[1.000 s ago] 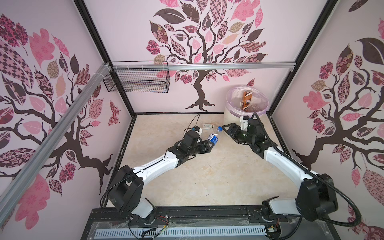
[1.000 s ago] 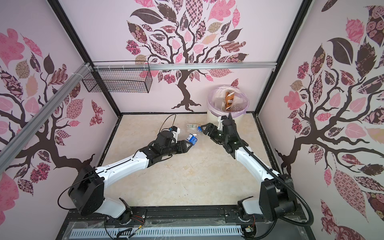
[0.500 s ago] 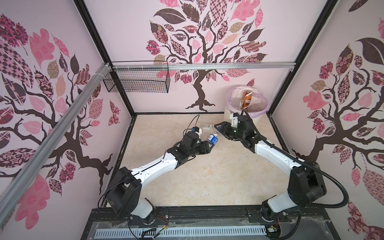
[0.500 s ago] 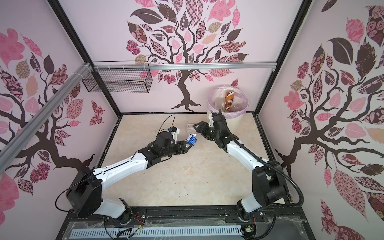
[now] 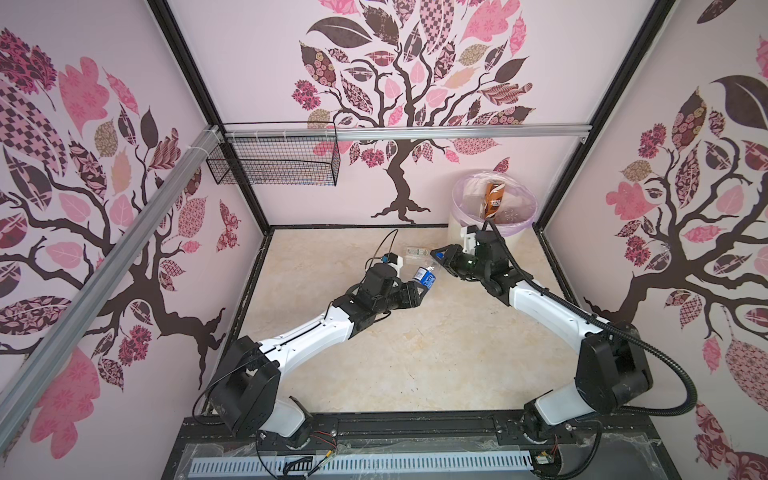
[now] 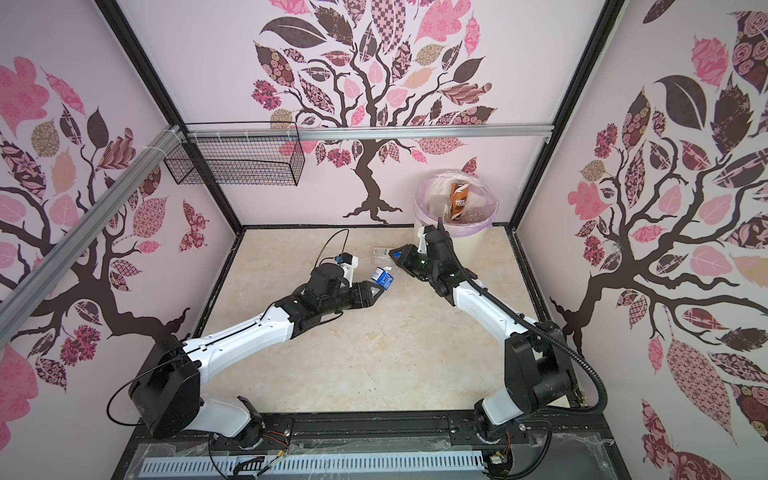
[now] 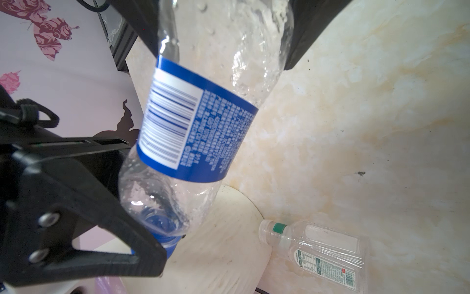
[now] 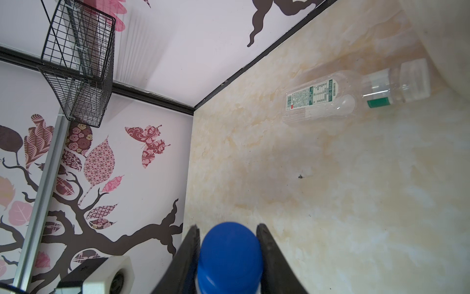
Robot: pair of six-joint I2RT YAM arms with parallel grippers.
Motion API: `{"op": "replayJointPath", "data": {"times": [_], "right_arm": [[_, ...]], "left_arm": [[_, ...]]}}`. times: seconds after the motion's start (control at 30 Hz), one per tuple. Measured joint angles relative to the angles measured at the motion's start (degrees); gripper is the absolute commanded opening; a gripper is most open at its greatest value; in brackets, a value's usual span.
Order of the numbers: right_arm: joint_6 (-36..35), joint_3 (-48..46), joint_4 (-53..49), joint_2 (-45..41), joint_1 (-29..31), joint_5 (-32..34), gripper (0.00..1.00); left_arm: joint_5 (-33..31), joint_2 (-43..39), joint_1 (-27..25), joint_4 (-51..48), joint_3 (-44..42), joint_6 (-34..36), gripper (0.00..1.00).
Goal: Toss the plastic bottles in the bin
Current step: 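Open the left gripper and raise the blue-label bottle with the right gripper over the bin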
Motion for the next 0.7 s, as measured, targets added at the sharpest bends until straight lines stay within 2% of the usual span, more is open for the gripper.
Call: {"op": "replayJointPath", "data": {"times": [0.27,0.5,0.7], "right_arm": [[-6.2,7.7,-6.4,-0.1,0.2,3.4,0.18],[-12.8,18.1,-13.3,-0.8,-2.4,7.6,0.17],[-16.0,27.7,-19.1,-3.7,-14.0,9.9,0.16]], "left_arm": [[-1.4,-1.2,0.1,-3.2,2.3,2.7,0.97],[-1.9,-1.2,1.3,-5.9,12.1,4.6,0.98],[-0.4,0.8,1.7,-6.8,23.5,6.7,0.98]]}}
